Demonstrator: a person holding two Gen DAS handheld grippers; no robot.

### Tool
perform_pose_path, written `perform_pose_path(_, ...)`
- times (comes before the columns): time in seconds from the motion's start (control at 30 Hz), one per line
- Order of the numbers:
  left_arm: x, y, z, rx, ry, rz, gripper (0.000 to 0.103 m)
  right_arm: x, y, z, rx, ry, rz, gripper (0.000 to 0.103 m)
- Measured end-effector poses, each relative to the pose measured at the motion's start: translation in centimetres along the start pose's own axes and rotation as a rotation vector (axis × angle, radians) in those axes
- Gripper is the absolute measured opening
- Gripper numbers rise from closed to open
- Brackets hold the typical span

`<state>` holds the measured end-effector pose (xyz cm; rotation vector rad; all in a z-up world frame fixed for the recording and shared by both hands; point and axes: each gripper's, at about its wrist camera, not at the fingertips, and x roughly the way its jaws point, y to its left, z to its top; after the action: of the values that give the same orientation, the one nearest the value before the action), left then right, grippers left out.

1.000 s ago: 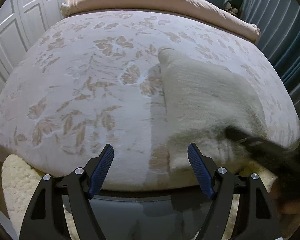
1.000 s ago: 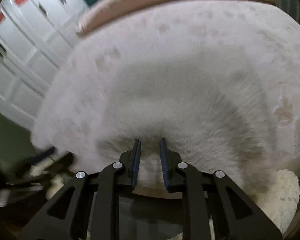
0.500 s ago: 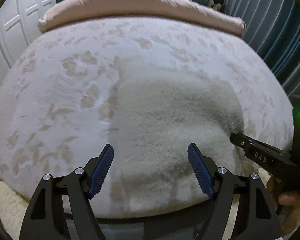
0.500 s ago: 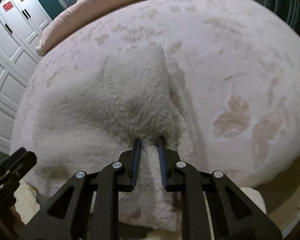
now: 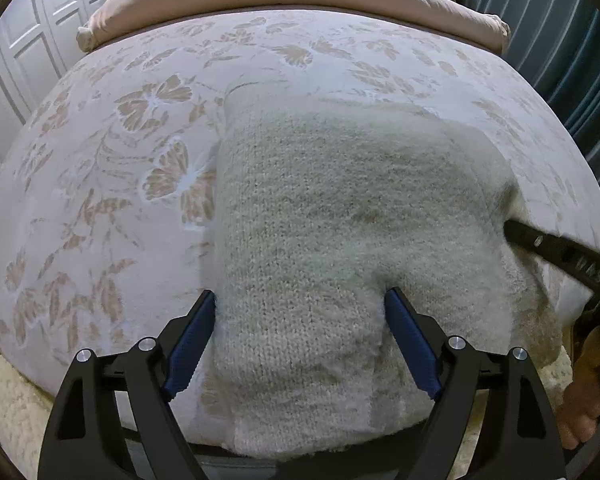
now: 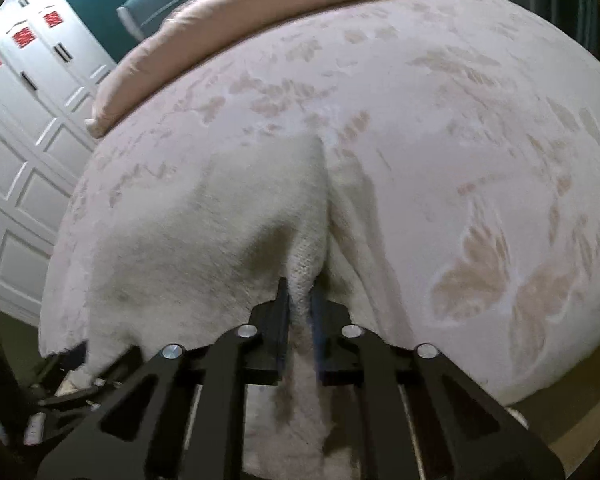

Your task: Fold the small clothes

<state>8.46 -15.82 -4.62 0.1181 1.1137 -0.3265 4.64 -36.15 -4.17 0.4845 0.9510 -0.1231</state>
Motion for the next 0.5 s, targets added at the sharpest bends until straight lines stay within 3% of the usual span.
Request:
perform_pose_path(0.13, -0.3, -0.1, 0.4, -0.012, -0.006, -0.014, 0.083, -3.6, 0.4, 1.6, 0.006, -0.118, 0.055, 0.008)
perform_pose_path(0.2, -0.3, -0.2, 0.5, -0.010, -0.006, -0.005, 0.083, -2.1, -0.1, 1.4, 0.007, -0.087, 0.016, 0.008)
perform_pose_path(0.27, 0.1, -0.4, 0.5, 0.000, 0.001, -0.001, 0.084, 2.2, -1.2, 0.5, 0.011, 0.033, -0.067, 0.008)
perform_pose_path(0.3, 0.2, -0.6, 0.4, 0.008, 0.002, 0.001, 0.084, 3.1, -1.8, 0.0, 0.042, 0.038, -0.050, 0.009)
perform_pose_path(0.5, 0.2, -0.6, 0.3, 0.012, -0.002, 0.012, 0.085, -0.5, -1.6, 0.5, 0.087, 0.000, -0.023, 0.022)
